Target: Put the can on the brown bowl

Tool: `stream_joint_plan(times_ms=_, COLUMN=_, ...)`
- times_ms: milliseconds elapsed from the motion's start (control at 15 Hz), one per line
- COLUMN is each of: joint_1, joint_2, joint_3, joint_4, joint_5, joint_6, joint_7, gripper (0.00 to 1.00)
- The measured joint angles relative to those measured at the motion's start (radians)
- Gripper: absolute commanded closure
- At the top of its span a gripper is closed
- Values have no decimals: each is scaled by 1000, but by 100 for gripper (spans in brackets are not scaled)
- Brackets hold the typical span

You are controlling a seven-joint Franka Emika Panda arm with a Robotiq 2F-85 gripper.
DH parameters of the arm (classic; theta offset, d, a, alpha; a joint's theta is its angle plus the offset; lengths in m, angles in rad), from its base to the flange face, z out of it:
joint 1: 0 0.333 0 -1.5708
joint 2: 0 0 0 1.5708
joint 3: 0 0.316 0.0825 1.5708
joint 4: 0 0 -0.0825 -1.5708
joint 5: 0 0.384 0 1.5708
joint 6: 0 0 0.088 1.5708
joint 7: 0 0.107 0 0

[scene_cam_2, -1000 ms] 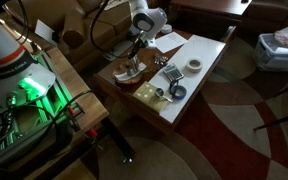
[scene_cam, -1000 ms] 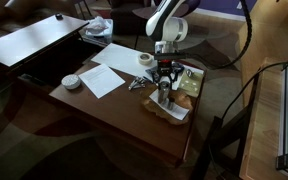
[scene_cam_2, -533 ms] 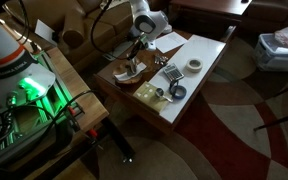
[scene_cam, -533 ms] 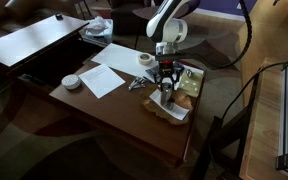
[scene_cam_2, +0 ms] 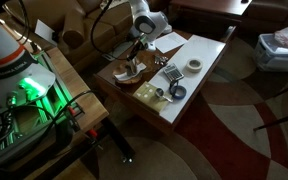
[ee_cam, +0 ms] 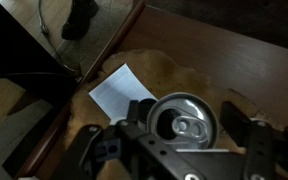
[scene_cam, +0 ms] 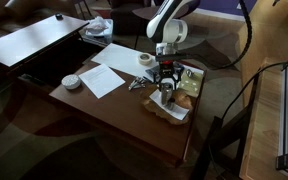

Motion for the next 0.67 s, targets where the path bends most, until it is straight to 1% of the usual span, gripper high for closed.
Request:
stream_joint_plan(times_ms=400, joint_1=0, joint_2=-16, joint_3=1, joint_4=-9, joint_5=0, joint_6=0, joint_7=-24, gripper=0)
stream_joint_plan(times_ms=533, joint_1=0, joint_2=-58, joint_3=1, joint_4=-47, joint_5=0, joint_6=21, joint_7=-61, gripper=0)
stream_joint_plan(times_ms=667, joint_1=0, joint_2=-130, joint_3=-2, joint_4=-115, joint_5=-9, joint_6=54, joint_7=-103, gripper=0)
